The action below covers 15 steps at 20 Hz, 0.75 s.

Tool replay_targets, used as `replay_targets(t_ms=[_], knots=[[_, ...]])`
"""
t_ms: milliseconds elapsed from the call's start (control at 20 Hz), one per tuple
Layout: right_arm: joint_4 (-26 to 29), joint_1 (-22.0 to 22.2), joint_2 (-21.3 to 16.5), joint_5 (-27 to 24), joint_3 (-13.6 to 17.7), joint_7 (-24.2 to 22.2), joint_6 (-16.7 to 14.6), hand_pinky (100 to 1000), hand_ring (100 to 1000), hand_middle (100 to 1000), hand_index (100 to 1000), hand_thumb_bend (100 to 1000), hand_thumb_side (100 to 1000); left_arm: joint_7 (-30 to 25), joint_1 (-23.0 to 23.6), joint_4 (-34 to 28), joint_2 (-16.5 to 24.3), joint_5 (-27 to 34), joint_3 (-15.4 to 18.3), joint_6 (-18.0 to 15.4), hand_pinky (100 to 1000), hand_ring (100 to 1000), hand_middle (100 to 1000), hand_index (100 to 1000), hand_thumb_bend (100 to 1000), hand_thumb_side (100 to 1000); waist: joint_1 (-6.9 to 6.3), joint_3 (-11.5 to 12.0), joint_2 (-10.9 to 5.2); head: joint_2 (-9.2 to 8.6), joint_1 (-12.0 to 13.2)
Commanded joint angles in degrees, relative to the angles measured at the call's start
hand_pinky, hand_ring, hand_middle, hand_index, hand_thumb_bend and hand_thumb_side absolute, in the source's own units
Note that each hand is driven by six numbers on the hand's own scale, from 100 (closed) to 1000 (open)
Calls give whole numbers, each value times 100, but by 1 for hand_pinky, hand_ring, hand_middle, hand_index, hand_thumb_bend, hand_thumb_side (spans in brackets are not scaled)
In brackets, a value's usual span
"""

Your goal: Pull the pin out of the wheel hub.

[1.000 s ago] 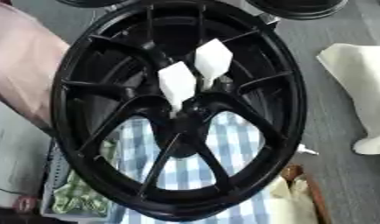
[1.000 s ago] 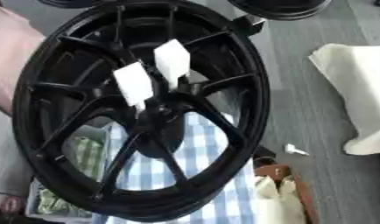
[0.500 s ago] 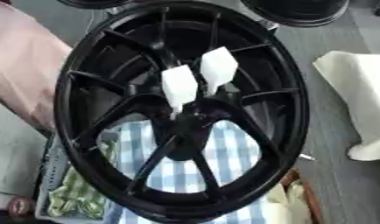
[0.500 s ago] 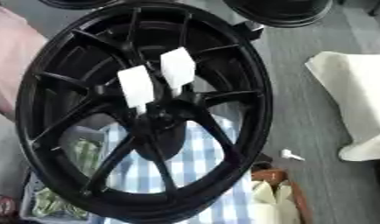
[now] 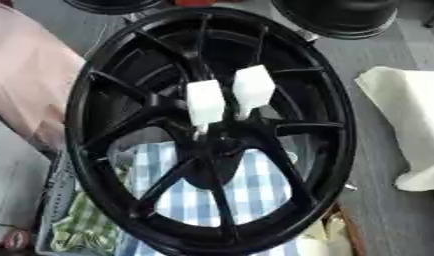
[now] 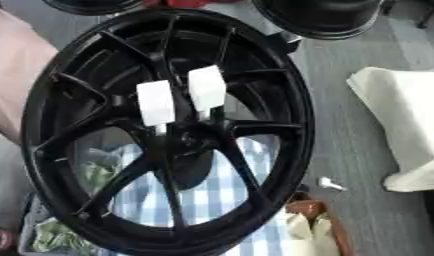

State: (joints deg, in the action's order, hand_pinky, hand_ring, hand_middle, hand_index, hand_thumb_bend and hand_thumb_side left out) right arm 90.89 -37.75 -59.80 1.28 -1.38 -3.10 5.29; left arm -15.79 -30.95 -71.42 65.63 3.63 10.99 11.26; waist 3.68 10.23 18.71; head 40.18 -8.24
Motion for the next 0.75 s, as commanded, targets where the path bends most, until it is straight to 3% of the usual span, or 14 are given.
replay_targets(t_ms=[50,250,500,750], knots=[[8,-71,-229,-37,122,48,-8,804,755,654,727,100,409,343,-125,-55,199,270,159,65,769,789,701,811,359,609,-27,3,-94,-52,18],[33,-103,-232,-40,140,61,-26,805,755,654,727,100,400,1061,-143,-457,93,1280,149,-73,724,723,606,739,219,646,-8,1,-96,-41,34],[60,-145,-222,-49,154,64,-37,805,755,654,727,100,398,1926,-14,-1064,-6,2599,30,-144,711,710,594,734,206,679,11,-13,-94,-53,31],[80,-178,-218,-57,150,56,-48,806,754,653,727,100,394,2293,107,-1506,-77,2937,-57,-74,709,709,592,735,197,663,29,-29,-85,-75,41]])
